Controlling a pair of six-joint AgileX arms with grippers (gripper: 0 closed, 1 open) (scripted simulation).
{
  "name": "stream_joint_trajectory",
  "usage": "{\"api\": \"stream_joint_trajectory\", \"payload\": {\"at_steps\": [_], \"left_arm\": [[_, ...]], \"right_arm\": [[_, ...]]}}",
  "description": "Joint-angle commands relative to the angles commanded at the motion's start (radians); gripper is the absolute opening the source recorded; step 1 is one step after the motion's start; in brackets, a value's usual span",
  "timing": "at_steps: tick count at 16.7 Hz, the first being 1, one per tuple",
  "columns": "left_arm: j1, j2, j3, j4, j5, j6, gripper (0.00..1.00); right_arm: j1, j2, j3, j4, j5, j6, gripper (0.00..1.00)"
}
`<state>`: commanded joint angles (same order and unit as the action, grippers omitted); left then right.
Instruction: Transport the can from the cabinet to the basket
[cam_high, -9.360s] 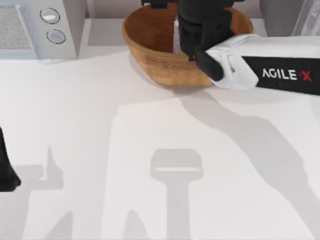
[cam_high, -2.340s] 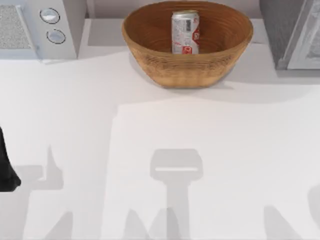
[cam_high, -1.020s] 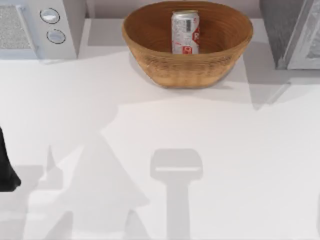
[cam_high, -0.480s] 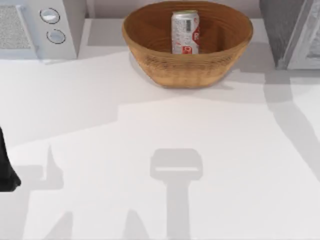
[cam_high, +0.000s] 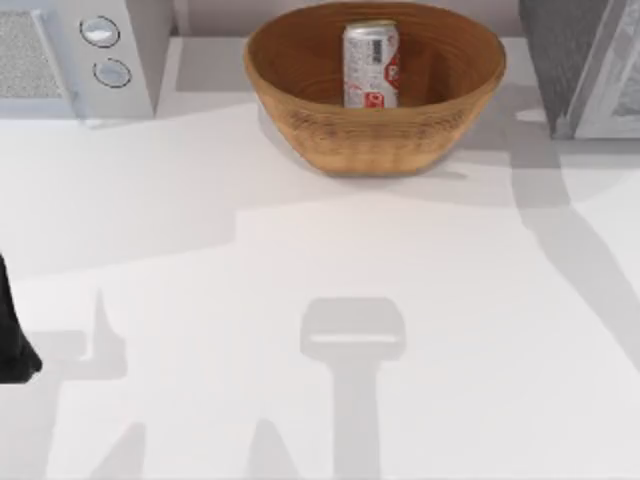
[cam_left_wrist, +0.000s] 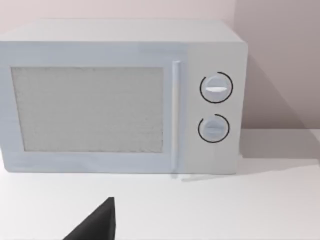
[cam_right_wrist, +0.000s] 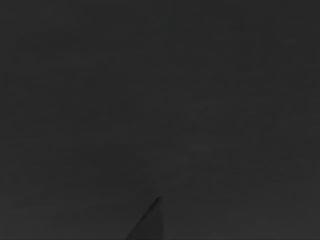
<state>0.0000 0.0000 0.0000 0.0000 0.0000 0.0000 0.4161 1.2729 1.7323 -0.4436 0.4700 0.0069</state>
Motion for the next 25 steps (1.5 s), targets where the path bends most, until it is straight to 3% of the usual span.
{"api": "stream_joint_trajectory", "payload": {"at_steps": [7,14,19,25], "left_arm": [[0.0,0.0,0.0,0.0,0.0,0.0,1.0],[0.0,0.0,0.0,0.0,0.0,0.0,1.0],[0.0,0.0,0.0,0.0,0.0,0.0,1.0],[0.0,0.0,0.0,0.0,0.0,0.0,1.0]], "right_arm": [[-0.076,0.144,0.098,0.041,-0.074,0.001,1.0],[-0.076,0.1,0.065,0.052,-0.082,0.0,1.0],[-0.118,-0.086,-0.161,0.111,-0.136,0.002,1.0],[-0.209,-0.444,-0.64,0.207,-0.239,-0.001,1.0]]}}
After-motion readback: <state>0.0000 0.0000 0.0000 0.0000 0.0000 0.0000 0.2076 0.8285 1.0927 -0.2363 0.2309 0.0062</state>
